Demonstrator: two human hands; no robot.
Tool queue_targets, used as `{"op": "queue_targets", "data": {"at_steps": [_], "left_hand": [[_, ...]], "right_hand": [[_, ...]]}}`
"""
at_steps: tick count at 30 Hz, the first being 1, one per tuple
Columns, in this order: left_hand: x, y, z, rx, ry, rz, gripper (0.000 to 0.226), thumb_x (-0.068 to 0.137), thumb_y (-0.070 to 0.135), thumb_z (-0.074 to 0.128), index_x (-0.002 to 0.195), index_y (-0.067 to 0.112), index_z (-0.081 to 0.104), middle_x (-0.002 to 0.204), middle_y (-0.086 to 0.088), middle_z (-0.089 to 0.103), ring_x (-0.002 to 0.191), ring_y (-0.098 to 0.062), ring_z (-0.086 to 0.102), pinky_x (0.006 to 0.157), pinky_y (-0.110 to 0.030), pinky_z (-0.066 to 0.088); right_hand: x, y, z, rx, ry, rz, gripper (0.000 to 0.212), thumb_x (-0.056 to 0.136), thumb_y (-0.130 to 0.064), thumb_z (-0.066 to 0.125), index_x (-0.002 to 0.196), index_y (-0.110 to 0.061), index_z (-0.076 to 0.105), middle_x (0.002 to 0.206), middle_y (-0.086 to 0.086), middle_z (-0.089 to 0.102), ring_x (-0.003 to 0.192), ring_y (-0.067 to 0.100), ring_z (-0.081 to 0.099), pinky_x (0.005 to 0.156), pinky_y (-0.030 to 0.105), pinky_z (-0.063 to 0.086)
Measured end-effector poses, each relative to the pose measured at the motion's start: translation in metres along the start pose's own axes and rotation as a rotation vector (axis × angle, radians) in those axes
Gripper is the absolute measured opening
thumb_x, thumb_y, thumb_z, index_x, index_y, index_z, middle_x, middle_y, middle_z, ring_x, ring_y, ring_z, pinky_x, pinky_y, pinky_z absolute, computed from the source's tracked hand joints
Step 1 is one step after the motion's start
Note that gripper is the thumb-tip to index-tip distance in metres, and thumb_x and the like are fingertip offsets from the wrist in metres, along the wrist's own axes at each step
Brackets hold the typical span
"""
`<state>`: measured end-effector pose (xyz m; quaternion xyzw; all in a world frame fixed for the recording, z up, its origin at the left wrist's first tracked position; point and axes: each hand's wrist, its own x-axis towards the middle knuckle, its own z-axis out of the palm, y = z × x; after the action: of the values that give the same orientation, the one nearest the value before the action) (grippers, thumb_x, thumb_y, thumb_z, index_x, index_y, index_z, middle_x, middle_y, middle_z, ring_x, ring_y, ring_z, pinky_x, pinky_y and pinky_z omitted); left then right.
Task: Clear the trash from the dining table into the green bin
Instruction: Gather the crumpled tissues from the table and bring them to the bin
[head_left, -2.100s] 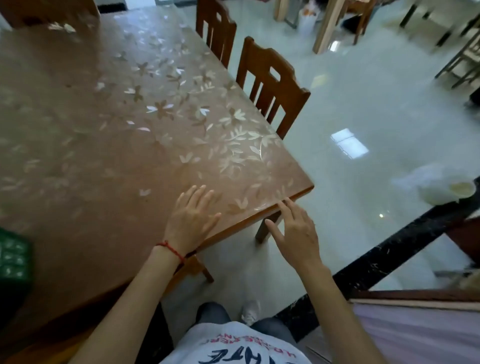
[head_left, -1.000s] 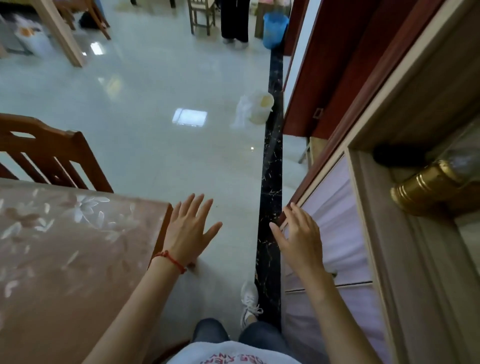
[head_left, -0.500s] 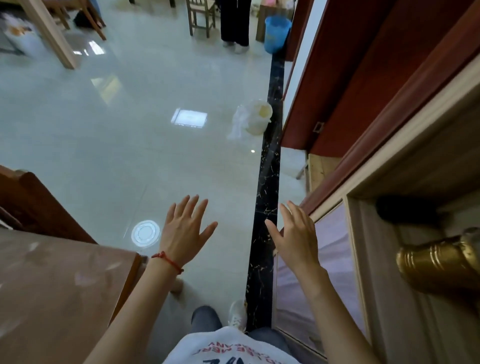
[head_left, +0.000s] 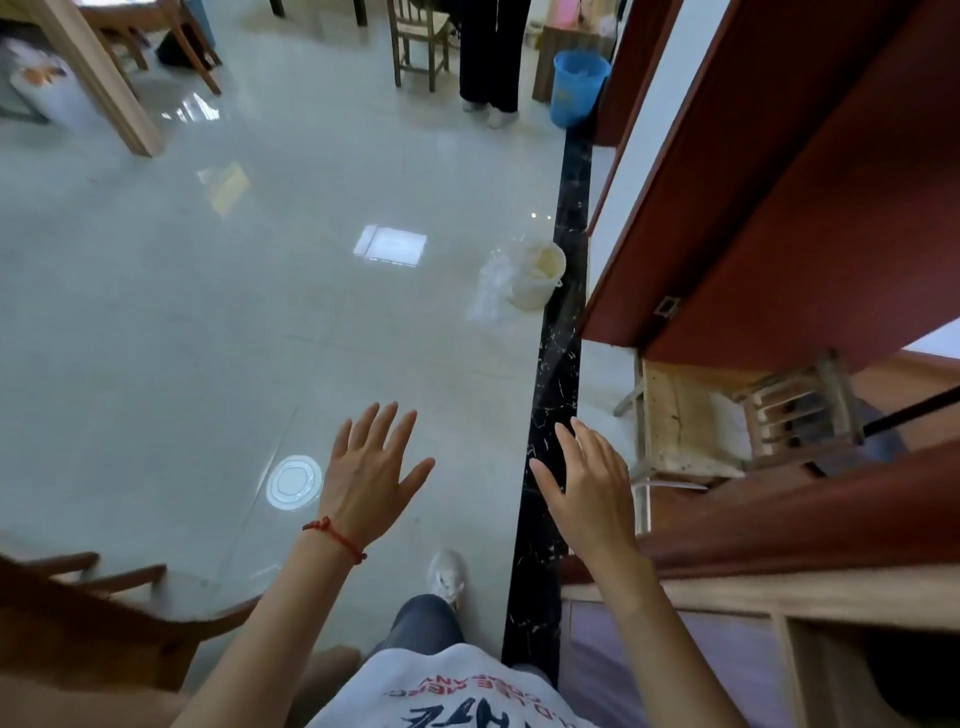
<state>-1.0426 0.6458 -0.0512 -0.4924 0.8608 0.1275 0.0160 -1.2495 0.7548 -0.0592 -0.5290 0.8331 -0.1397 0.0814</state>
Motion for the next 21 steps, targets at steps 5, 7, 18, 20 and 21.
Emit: {"op": "queue_targets", "data": {"at_steps": [5,7,18,20,21], "left_hand": [[0.077,-0.018,-0.019,0.009,0.004,0.003,0.074,0.091,0.059,0.008,0.122,0.009,0.054,0.123,-0.017,0.060,0.115,-0.036,0.055,0.092,-0.051,0.044],[0.102,-0.022,-0.025,0.007,0.016,0.004,0.075,0.091,0.059,0.008,0.122,0.009,0.054,0.123,-0.017,0.060,0.115,-0.037,0.054,0.092,-0.052,0.044],[0.238,-0.033,-0.046,-0.034,0.061,-0.146,0.074,0.091,0.058,0.009,0.121,0.007,0.054,0.123,-0.018,0.059,0.115,-0.037,0.055,0.092,-0.052,0.044],[0.261,-0.033,-0.052,-0.048,0.082,-0.199,0.076,0.091,0.059,0.008,0.121,0.007,0.054,0.123,-0.019,0.059,0.116,-0.037,0.054,0.093,-0.052,0.044],[0.271,-0.032,-0.055,-0.061,0.094,-0.230,0.077,0.090,0.060,0.007,0.122,0.007,0.053,0.124,-0.019,0.059,0.117,-0.038,0.053,0.094,-0.052,0.043]], "right_hand": [[0.080,-0.013,-0.002,-0.013,0.011,0.008,0.060,0.087,-0.048,0.034,0.124,-0.006,0.055,0.128,0.015,0.057,0.120,0.031,0.053,0.101,0.041,0.038],[0.106,-0.013,-0.004,-0.008,0.012,0.005,0.062,0.087,-0.050,0.032,0.127,-0.007,0.052,0.131,0.015,0.055,0.123,0.030,0.049,0.103,0.039,0.035],[0.281,-0.008,-0.002,0.009,-0.029,-0.128,0.066,0.090,-0.055,0.026,0.137,-0.012,0.040,0.146,0.010,0.038,0.136,0.025,0.032,0.111,0.037,0.022],[0.317,-0.010,-0.002,-0.001,-0.038,-0.177,0.063,0.091,-0.052,0.029,0.136,-0.010,0.042,0.144,0.013,0.041,0.134,0.027,0.035,0.110,0.039,0.025],[0.334,-0.011,-0.003,-0.009,-0.031,-0.205,0.064,0.090,-0.052,0.028,0.134,-0.009,0.045,0.141,0.014,0.045,0.131,0.029,0.039,0.108,0.041,0.029]]}}
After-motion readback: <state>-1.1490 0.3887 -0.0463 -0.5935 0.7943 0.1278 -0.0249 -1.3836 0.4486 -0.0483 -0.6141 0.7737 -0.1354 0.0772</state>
